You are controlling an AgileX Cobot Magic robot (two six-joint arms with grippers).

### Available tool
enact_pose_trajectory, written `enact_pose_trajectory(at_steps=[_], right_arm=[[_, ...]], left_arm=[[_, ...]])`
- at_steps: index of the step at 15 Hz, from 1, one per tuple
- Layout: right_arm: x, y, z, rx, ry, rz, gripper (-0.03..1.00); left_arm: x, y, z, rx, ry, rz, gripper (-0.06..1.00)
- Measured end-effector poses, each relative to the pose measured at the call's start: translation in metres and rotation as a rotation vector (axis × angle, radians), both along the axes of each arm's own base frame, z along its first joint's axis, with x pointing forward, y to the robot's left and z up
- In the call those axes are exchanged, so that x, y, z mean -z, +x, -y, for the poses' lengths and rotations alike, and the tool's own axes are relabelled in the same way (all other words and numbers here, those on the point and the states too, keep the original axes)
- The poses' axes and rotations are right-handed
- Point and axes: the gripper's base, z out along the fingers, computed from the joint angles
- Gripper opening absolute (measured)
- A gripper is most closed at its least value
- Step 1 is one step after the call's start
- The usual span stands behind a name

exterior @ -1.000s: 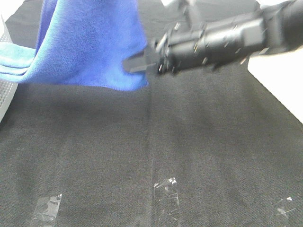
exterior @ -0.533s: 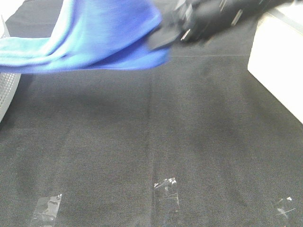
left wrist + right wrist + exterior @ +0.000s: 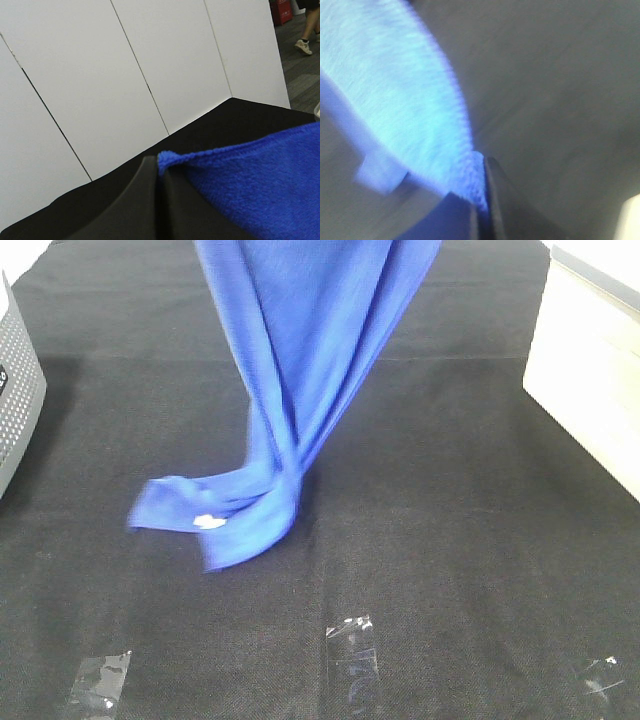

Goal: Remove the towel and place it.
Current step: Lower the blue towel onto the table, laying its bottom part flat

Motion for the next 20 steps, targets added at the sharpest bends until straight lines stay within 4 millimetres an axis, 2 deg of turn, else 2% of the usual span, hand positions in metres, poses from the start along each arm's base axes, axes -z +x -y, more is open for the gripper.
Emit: enact_pose_trajectory(at_steps=[3,5,9,12,16,18,20], right_arm=[[-0.025,0.02,-0.002,0.023,-0.003,0.198,0.0],[-0.032,0.024,-0.003,0.024,0.012,0.264,0.0],[-0.05,0.036,-0.006,0.021,0.048,0.517,0.0],[-0.043,0.054,-0.014,0.034,0.077,0.584,0.0],[-0.027,0.092,-0.028,0.073,0.162,0.81,0.0],[-0.019,0.108,-0.027,0.098,0.186,0.902,0.0],[-0.017,0.125,-0.018,0.134,0.194,0.958,0.0]], left_arm=[[-0.006,0.001,0.0,0.022,0.051,0.11,0.0],[-0.009,0.005,-0.003,0.031,0.054,0.176,0.0],[-0.005,0.039,-0.028,0.027,-0.076,0.342,0.0],[0.0,0.064,-0.033,0.004,-0.137,0.387,0.0],[-0.002,0.124,-0.019,-0.047,-0.085,0.498,0.0],[-0.012,0.147,-0.014,-0.078,-0.055,0.59,0.0],[-0.013,0.171,-0.008,-0.099,-0.041,0.632,0.0]])
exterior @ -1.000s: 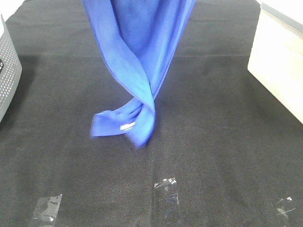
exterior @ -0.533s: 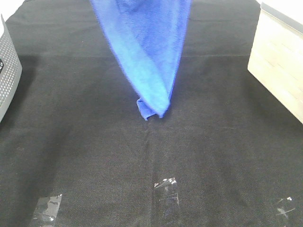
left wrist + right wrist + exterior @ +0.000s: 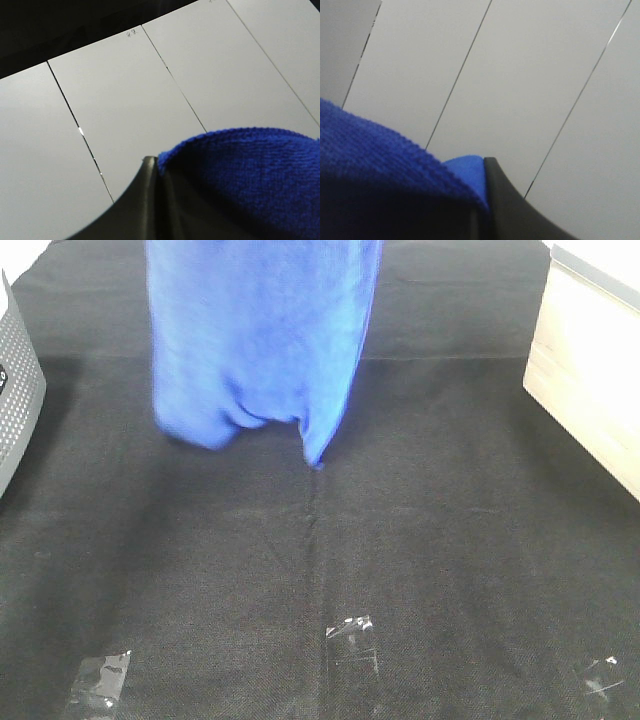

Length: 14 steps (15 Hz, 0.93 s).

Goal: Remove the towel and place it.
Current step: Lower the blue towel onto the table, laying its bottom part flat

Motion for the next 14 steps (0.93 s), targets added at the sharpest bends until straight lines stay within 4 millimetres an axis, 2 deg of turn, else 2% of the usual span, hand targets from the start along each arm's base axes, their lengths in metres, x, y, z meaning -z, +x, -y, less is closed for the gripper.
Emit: enact_pose_trajectory(at_steps=[2,4,7,12,14], right_arm=[[-0.003,0.012,0.009,0.026,0.018,0.042,0.0],[0.003,0.026,0.012,0.038,0.046,0.083,0.0],[0.016,0.039,0.017,0.045,0.089,0.084,0.0],[0.017,0.041,0.02,0.05,0.091,0.077,0.0],[0.012,0.04,0.022,0.052,0.096,0.091,0.0]], left_arm=[[-0.002,0.016,0.003,-0.011,-0.011,0.029,0.0],[0.012,0.041,0.0,-0.043,-0.015,0.031,0.0],[0.026,0.055,-0.005,-0.06,-0.019,0.03,0.0],[0.028,0.058,-0.01,-0.07,-0.02,0.03,0.0],[0.023,0.056,-0.012,-0.075,-0.02,0.047,0.0]])
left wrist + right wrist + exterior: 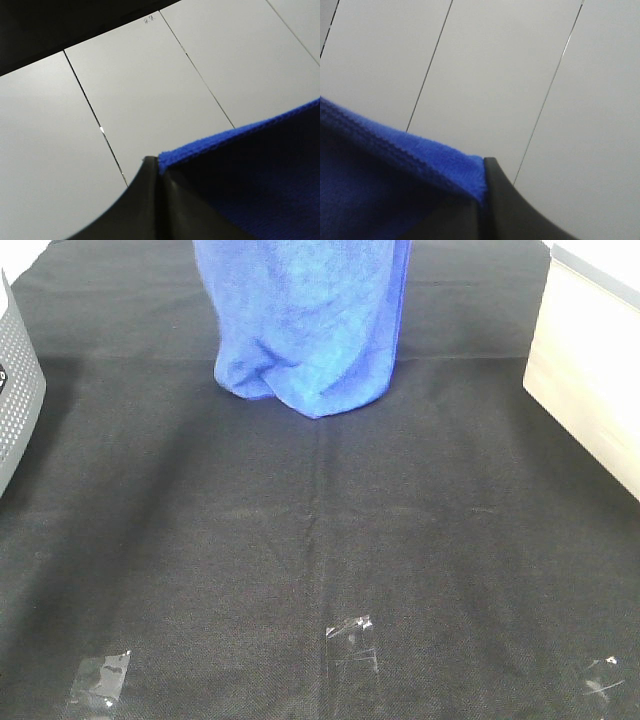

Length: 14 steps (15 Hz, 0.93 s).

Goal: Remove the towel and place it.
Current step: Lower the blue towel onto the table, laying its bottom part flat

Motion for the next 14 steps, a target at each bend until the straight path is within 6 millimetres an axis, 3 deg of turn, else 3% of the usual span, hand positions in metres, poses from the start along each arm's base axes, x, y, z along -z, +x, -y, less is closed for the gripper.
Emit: enact_pose_trajectory(at_steps=[3,14], right_arm=[[-0.0144,-0.0049,0.0021,-0.006,0.042,0.066,0.0],[-0.006,-0.0019,0.0009,-0.016,0.035,-0.036,0.0]], left_arm=[[-0.0113,-0.0053,-0.0038,-0.007,-0.004,0.037,0.0],[-0.0099,-0.0036,-0.0043,-0.032,0.035,0.013,0.0]])
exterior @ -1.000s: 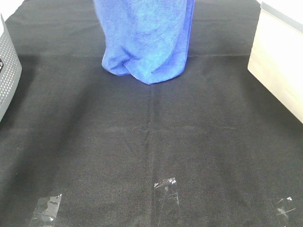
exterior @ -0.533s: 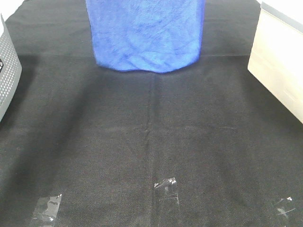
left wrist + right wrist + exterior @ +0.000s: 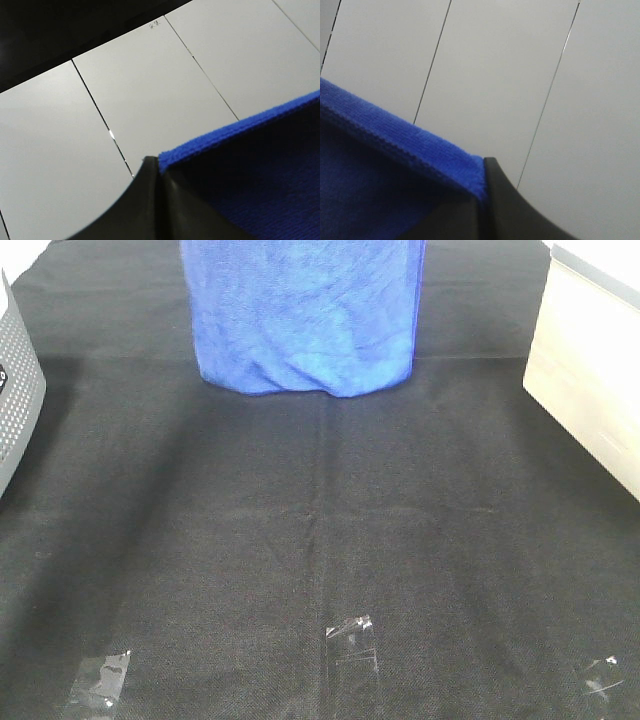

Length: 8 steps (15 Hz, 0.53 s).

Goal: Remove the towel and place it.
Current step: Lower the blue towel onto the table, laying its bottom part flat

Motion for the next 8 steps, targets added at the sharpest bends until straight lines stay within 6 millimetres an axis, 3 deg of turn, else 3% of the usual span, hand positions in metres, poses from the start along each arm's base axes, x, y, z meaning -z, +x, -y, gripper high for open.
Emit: enact_pose_trajectory(at_steps=[2,5,8], right_arm=[[0.006,0.001,-0.001,-0.003,-0.026,-0.085,0.0],[0.003,-0.009,0.001,-0.021,-0.036,-0.219,0.0],[-0.015,-0.033,0.007,-0.042,-0.059,-0.345,0.0]], left_arm=[[0.001,0.001,-0.001,-0.01,0.003,-0.031,0.0],[0.002,0.002,0.001,-0.053,0.014,-0.22,0.0],[-0.025,-0.029,0.009,-0.093,0.029,-0.461,0.0]])
